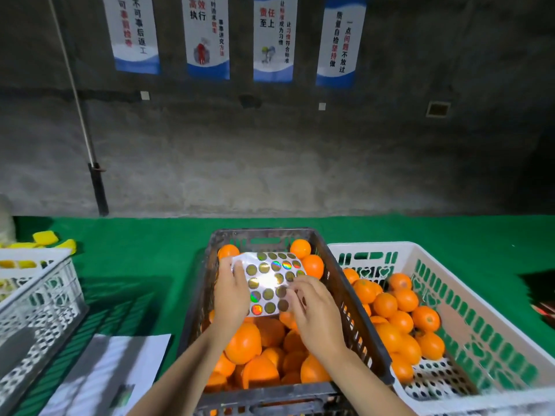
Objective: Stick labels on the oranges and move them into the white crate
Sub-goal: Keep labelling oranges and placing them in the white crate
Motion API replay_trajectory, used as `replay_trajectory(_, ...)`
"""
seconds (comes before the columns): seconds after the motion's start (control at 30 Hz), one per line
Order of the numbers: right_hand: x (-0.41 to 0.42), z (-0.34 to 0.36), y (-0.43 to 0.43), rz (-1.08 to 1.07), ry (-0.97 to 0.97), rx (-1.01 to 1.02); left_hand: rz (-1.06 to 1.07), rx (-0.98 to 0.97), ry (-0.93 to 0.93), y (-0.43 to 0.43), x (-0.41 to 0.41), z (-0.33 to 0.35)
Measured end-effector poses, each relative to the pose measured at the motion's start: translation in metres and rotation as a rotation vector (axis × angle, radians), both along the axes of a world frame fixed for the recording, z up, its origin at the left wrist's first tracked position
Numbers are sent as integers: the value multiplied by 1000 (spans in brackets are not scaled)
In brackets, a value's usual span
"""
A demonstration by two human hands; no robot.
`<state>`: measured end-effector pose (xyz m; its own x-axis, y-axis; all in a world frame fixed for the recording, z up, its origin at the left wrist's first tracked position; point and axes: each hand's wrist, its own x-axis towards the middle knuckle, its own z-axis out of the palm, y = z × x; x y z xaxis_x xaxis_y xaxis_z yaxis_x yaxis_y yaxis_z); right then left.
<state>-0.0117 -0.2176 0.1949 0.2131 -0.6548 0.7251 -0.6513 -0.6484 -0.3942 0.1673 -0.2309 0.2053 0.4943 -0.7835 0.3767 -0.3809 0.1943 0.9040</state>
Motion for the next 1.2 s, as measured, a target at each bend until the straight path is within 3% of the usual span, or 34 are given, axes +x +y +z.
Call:
replay_trajectory(0.1, -1, -2, -1, 53, -91, 243, 123, -11, 58, -8, 9, -10)
replay_trajectory(0.23, 7, 11, -3, 283, -258, 901, 207, -16, 41, -9, 11, -13)
replay_trajectory(0.3, 17, 19, -4, 404, -167, 1120, 242, 20, 74, -11, 13, -14)
replay_trajectory(0.37, 29, 22, -3, 471, -112, 1216, 250, 75, 138, -13, 14, -17)
replay_trajectory(0.5, 50, 12, -3, 446, -270, 1167, 266, 133, 190, -17, 17, -22)
replay_trajectory(0.77, 39, -1, -6, 424, -126, 1077, 274, 167, 104, -13, 14, -22)
replay_trajectory(0.97, 33, -6, -5, 452, -156, 951, 258, 180, 56, -10, 12, -23)
replay_trajectory(1.13, 34, -8, -8, 474, -356, 1063, 261, 156, 3, -9, 9, -25)
replay_trajectory(1.2, 33, -9, -8, 461, -268, 1034, 276, 134, -39, -6, 7, -25)
